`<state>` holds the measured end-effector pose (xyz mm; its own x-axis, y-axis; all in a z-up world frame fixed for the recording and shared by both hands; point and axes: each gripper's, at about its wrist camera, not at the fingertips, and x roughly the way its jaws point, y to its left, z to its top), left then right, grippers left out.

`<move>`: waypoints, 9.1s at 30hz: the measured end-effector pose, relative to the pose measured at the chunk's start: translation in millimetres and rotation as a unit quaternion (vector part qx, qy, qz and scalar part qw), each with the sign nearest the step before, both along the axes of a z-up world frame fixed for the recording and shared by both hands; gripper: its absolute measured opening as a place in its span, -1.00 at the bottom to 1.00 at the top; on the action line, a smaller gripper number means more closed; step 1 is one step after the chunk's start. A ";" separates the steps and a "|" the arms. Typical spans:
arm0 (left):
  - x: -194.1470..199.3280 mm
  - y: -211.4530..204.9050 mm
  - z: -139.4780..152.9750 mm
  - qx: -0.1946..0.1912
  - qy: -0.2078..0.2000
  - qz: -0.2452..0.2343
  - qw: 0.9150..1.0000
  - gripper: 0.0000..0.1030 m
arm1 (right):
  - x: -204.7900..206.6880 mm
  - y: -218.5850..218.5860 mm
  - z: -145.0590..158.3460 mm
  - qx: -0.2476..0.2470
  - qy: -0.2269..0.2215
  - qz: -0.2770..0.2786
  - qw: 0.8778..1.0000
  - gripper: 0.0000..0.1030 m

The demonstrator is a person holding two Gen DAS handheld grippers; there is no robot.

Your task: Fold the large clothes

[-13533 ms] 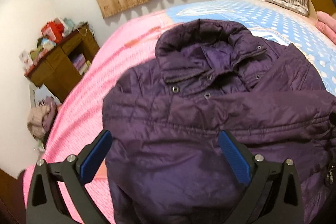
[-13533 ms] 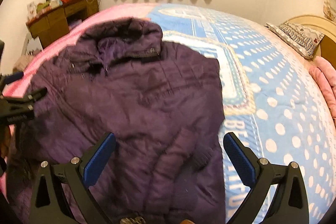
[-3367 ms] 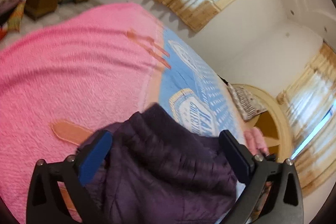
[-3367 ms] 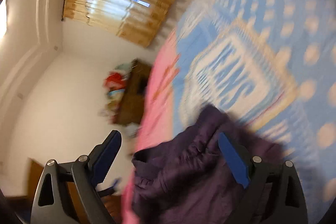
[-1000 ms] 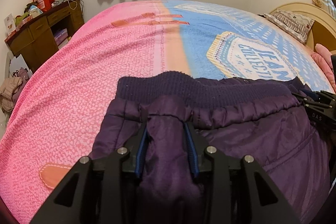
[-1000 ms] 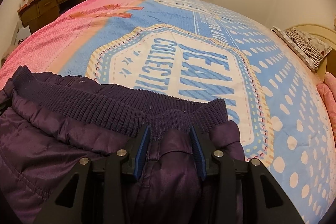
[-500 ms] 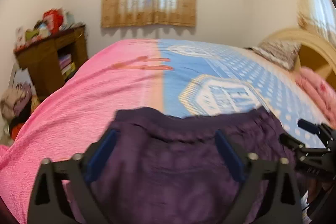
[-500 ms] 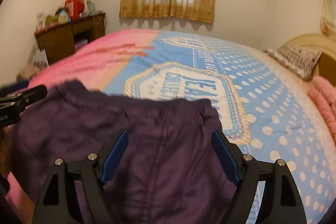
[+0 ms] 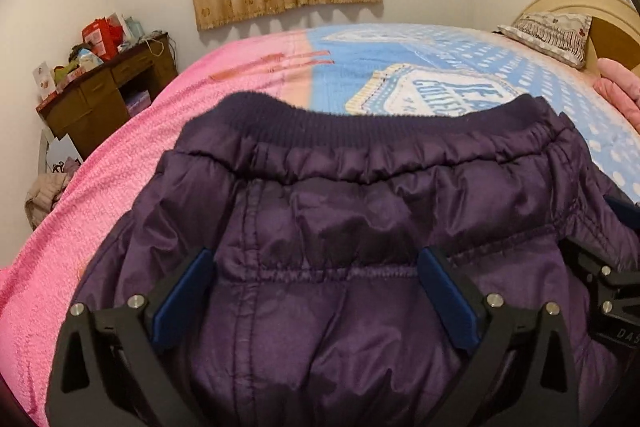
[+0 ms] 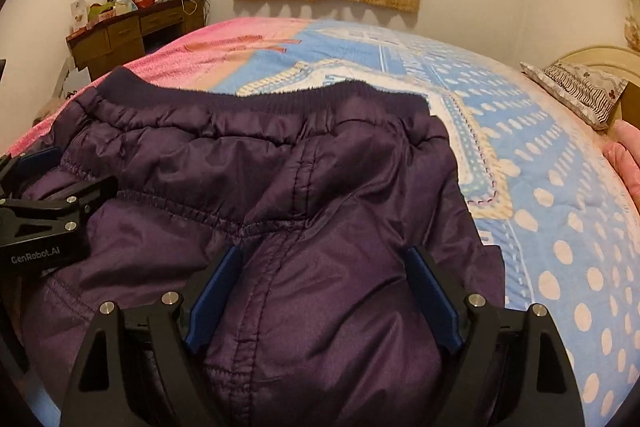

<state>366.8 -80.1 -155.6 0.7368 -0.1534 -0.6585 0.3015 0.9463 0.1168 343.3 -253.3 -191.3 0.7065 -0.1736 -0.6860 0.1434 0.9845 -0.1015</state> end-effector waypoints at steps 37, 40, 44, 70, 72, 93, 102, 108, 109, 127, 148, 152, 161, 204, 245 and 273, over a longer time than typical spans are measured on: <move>-1.0 -4.7 -3.0 0.008 0.002 0.000 1.000 1.00 | 3.1 12.3 -5.5 -0.041 0.018 -0.001 0.999 0.69; -1.0 -4.2 -3.3 0.008 0.002 -0.001 1.000 1.00 | 3.4 11.5 -6.0 -0.047 0.018 -0.002 0.999 0.69; -1.1 -4.4 -3.0 0.008 0.001 -0.001 1.000 1.00 | 2.6 10.5 -6.4 -0.050 0.016 -0.003 0.999 0.69; -30.1 118.7 11.3 -0.108 0.022 0.007 0.994 1.00 | -20.8 74.4 -4.8 -0.077 -0.008 0.050 0.996 0.74; -30.6 119.7 6.3 -0.117 0.024 0.001 0.993 1.00 | -19.4 73.5 -8.0 -0.089 -0.007 0.057 0.994 0.74; 43.4 203.4 40.4 -0.205 0.072 -0.007 0.976 1.00 | -73.4 150.1 38.0 -0.135 -0.108 0.122 0.977 0.76; 107.6 179.3 3.9 -0.273 0.186 -0.044 0.943 1.00 | -87.7 278.4 6.9 -0.206 -0.113 0.293 0.927 0.76; 141.3 158.6 -5.3 -0.284 0.245 -0.098 0.922 1.00 | -71.5 317.9 -13.4 -0.246 -0.109 0.326 0.906 0.76; 146.9 154.3 -7.3 -0.286 0.255 -0.108 0.917 1.00 | -66.5 321.1 -15.0 -0.249 -0.108 0.327 0.905 0.76; 145.3 137.7 1.1 -0.347 0.303 -0.195 0.866 -0.54 | -50.9 319.9 -2.3 -0.200 -0.108 0.362 0.904 -0.61; 108.5 153.5 -23.9 -0.279 0.377 -0.105 0.877 0.82 | -110.5 281.4 33.7 -0.097 -0.115 0.364 0.919 -0.73; 107.6 165.1 -26.9 -0.315 0.380 -0.167 0.854 0.88 | -106.0 282.6 30.2 -0.095 -0.107 0.363 0.921 -0.73; 100.7 139.4 -26.2 -0.330 0.379 -0.267 0.822 0.37 | -108.5 277.6 32.7 -0.092 -0.104 0.364 0.921 -0.73; 30.0 -205.4 66.2 -0.291 0.216 -0.263 0.894 0.43 | -159.8 -138.0 -6.6 0.397 -0.149 -0.032 0.905 -0.38; -68.0 -131.4 72.4 -0.217 0.086 -0.057 0.971 1.00 | -0.7 -170.4 57.5 0.251 0.008 0.110 0.962 0.12; -112.2 -143.5 99.7 -0.162 0.007 -0.077 0.984 1.00 | 51.8 -176.5 40.4 0.320 0.077 0.103 0.939 0.12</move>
<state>254.7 -223.5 -55.9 0.6789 -0.4667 -0.5668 0.4443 0.8757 -0.1888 395.1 -429.7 -150.9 0.5635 0.4384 -0.7002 -0.0237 0.8558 0.5168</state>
